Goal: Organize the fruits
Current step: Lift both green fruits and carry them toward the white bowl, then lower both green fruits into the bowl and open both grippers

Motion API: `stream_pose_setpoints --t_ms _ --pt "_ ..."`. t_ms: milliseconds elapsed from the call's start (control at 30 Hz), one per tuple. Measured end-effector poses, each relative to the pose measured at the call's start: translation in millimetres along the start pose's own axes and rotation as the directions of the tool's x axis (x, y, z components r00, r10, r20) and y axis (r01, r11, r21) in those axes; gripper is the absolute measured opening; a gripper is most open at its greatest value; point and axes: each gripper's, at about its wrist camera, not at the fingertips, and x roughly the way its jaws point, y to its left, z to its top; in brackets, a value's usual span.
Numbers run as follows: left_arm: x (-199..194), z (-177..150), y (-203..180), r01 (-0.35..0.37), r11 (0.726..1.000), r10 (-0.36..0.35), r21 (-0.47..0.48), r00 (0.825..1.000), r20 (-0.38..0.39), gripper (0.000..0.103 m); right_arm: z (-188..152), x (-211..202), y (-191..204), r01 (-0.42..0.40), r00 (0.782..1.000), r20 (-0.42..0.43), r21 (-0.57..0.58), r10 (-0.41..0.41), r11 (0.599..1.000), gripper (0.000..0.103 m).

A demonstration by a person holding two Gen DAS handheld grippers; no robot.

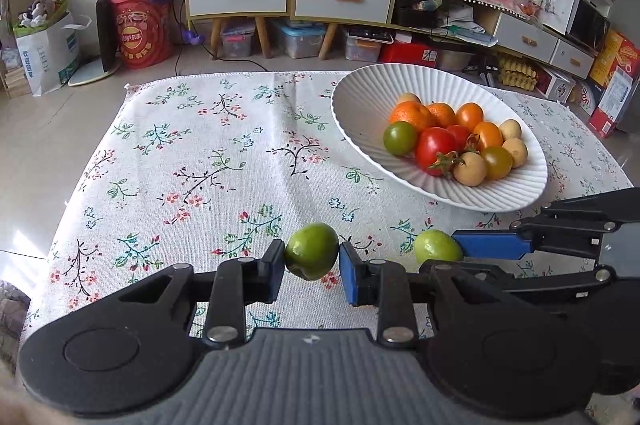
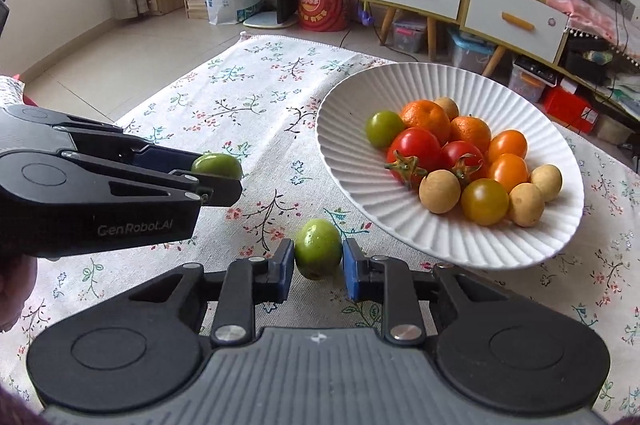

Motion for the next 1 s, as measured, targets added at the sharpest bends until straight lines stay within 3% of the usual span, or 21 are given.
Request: stream_pose_setpoints --t_ms 333,700,1000 --pt "-8 6 -1 0.016 1.0 -0.015 -0.022 1.0 0.024 0.026 1 -31 -21 -0.062 0.997 0.054 0.034 0.06 0.997 0.023" --pt "-4 33 -18 0.046 0.995 -0.039 -0.087 0.996 0.079 0.026 21 -48 -72 0.021 0.986 0.157 0.2 -0.053 0.98 0.023" --pt "25 62 -21 0.086 0.984 -0.069 -0.157 0.991 0.115 0.026 21 -28 -105 0.034 0.985 0.149 0.351 -0.091 0.936 0.023"
